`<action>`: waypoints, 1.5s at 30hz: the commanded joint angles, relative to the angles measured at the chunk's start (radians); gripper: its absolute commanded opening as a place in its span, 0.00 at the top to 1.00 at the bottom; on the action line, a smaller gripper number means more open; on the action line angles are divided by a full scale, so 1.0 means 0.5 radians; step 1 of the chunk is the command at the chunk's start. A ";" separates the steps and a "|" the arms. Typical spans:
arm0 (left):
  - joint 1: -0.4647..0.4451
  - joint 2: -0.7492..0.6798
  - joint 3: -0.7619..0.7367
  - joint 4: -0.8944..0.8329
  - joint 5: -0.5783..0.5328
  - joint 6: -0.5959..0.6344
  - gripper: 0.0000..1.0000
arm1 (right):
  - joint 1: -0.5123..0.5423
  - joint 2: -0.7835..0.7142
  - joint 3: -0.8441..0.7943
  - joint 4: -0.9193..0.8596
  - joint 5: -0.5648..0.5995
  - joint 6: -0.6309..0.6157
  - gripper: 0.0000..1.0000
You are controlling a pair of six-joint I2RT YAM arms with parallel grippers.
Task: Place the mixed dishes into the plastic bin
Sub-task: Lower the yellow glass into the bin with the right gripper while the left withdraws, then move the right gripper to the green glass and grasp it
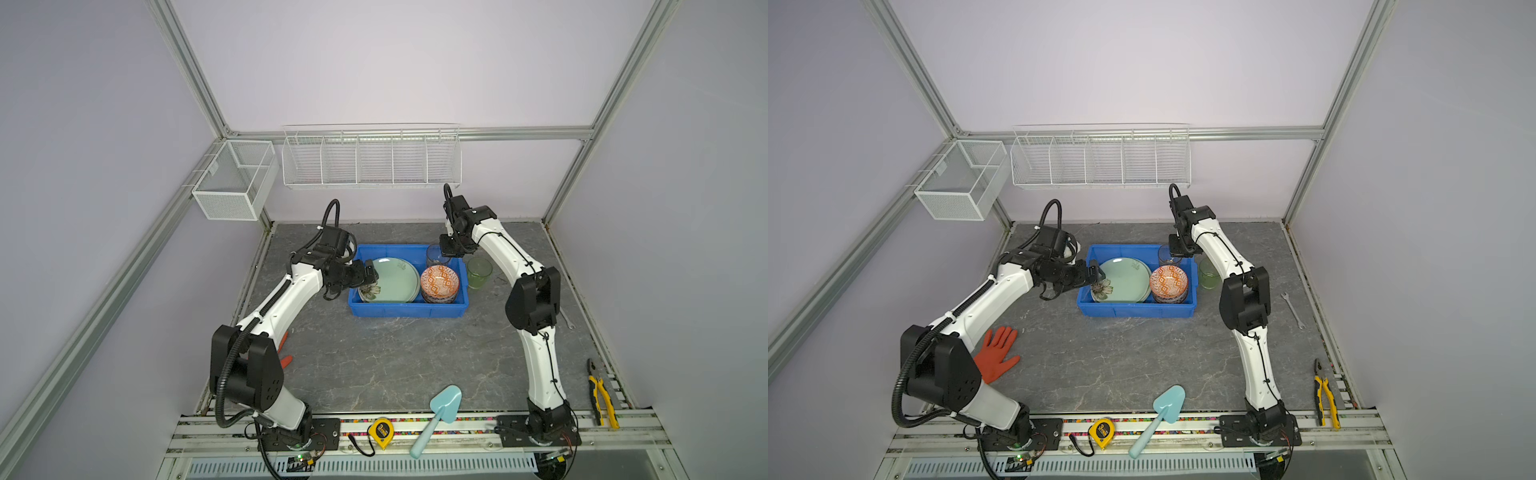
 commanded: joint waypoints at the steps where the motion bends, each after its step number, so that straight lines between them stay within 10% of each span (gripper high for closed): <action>1: -0.005 -0.103 -0.091 0.017 -0.026 -0.058 0.01 | 0.007 -0.016 -0.079 0.081 0.040 -0.044 0.93; 21: -0.071 -0.843 -0.564 -0.143 -0.151 -0.361 0.01 | 0.030 -0.144 -0.310 0.175 0.034 -0.113 0.82; 45: -0.073 -1.388 -0.679 -0.434 -0.278 -0.505 0.01 | 0.018 -0.768 -0.491 0.168 0.043 -0.131 0.36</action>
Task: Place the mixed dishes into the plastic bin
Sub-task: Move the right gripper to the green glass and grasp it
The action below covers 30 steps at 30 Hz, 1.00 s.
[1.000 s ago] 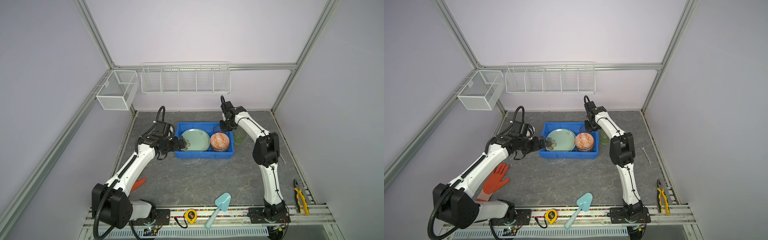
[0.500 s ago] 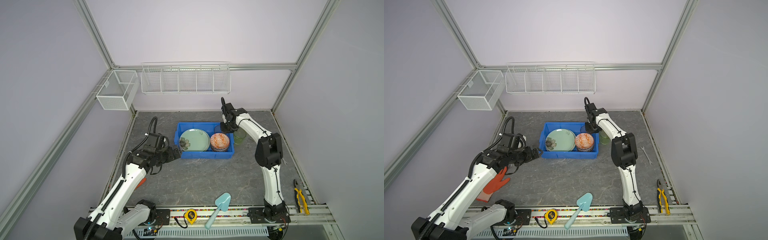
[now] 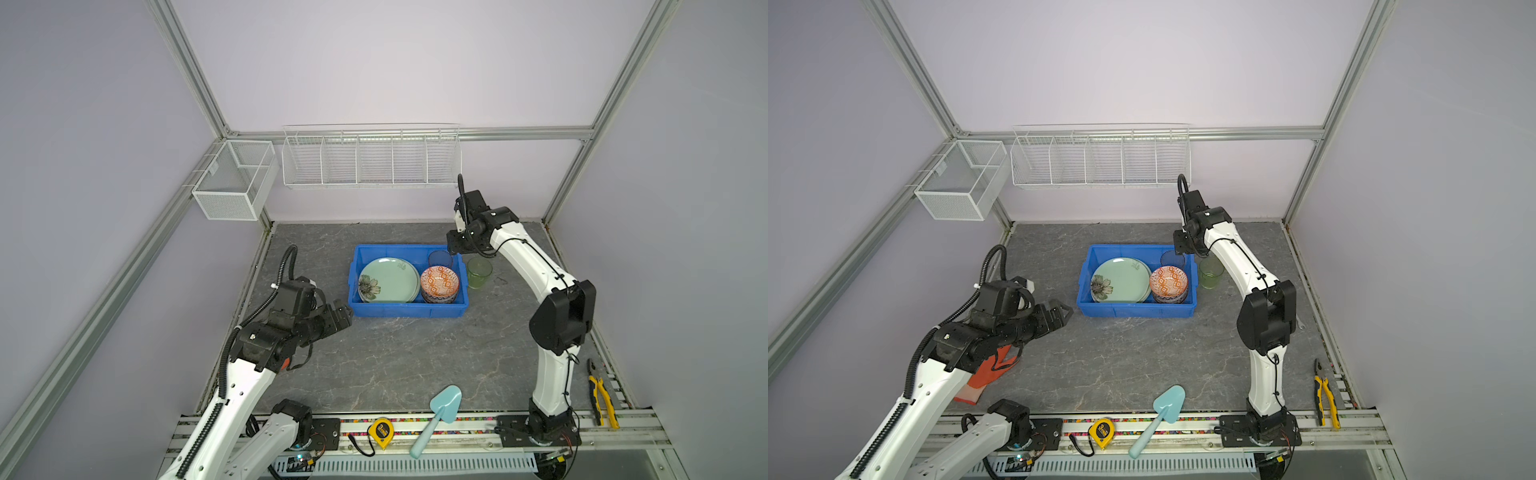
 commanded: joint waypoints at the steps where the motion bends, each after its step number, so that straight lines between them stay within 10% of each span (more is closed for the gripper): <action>1: -0.010 0.015 -0.024 -0.023 -0.017 -0.021 0.01 | -0.003 -0.175 -0.066 -0.043 -0.005 0.006 0.33; 8: -0.047 0.239 0.060 0.171 0.046 0.009 0.01 | -0.039 -0.479 -0.276 -0.054 0.050 0.055 0.10; 30: -0.392 1.301 0.556 0.630 0.289 0.214 0.01 | -0.357 -0.649 -0.743 -0.159 -0.115 0.231 0.11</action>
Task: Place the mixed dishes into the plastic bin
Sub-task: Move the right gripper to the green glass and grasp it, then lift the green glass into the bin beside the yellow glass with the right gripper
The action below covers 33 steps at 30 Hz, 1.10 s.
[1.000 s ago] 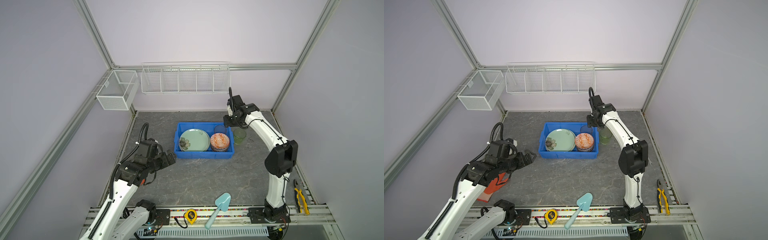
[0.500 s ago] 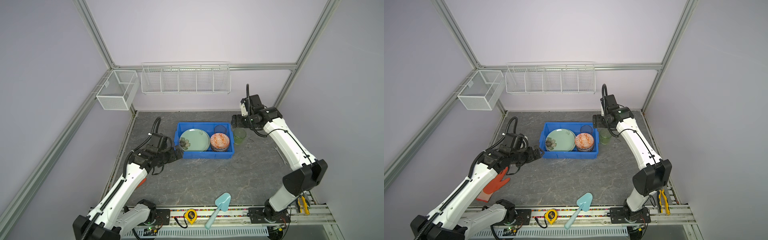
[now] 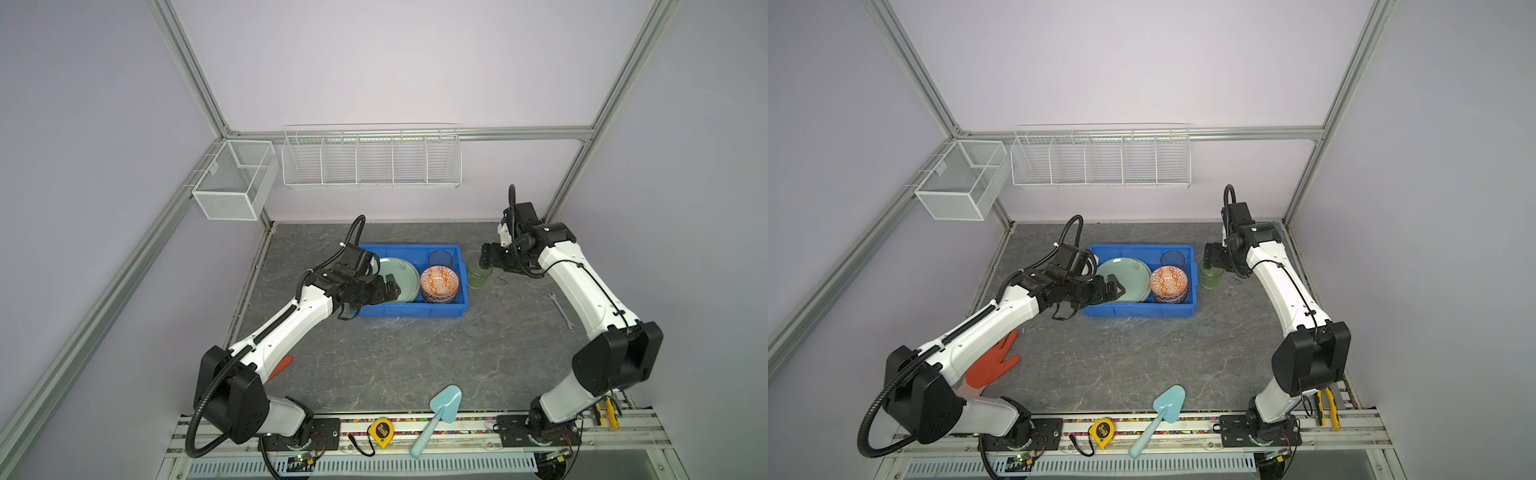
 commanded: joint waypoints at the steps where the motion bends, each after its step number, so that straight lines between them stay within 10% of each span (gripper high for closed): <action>1: -0.005 0.103 0.113 0.050 0.096 0.087 0.01 | -0.020 0.046 -0.022 -0.022 0.023 0.051 0.11; 8: -0.005 0.246 0.209 0.037 0.148 0.148 0.01 | -0.152 0.219 -0.022 0.033 -0.049 0.074 0.01; 33: -0.007 0.138 0.008 0.073 0.045 0.031 0.01 | -0.270 0.891 0.320 0.149 -0.130 0.005 0.56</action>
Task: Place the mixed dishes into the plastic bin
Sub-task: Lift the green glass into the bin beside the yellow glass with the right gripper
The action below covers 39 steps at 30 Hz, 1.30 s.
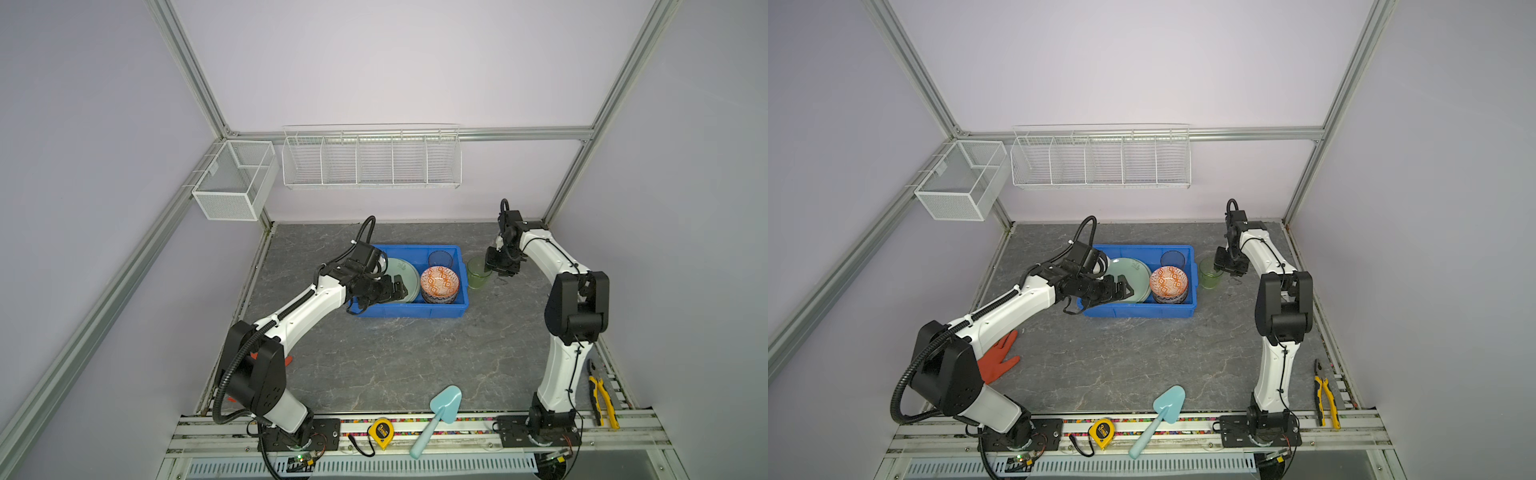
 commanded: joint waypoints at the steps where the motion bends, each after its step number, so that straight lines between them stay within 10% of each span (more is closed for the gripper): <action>1: -0.007 -0.077 -0.044 0.010 -0.065 -0.028 0.01 | -0.003 0.045 0.054 -0.004 -0.016 -0.024 0.60; 20: -0.008 -0.262 -0.155 -0.082 -0.168 -0.067 0.01 | 0.016 0.022 0.090 -0.043 0.072 -0.127 0.92; 39: -0.002 -0.805 -0.446 -0.229 -0.383 -0.198 0.01 | 0.132 -0.305 0.421 -0.408 0.207 -0.263 0.93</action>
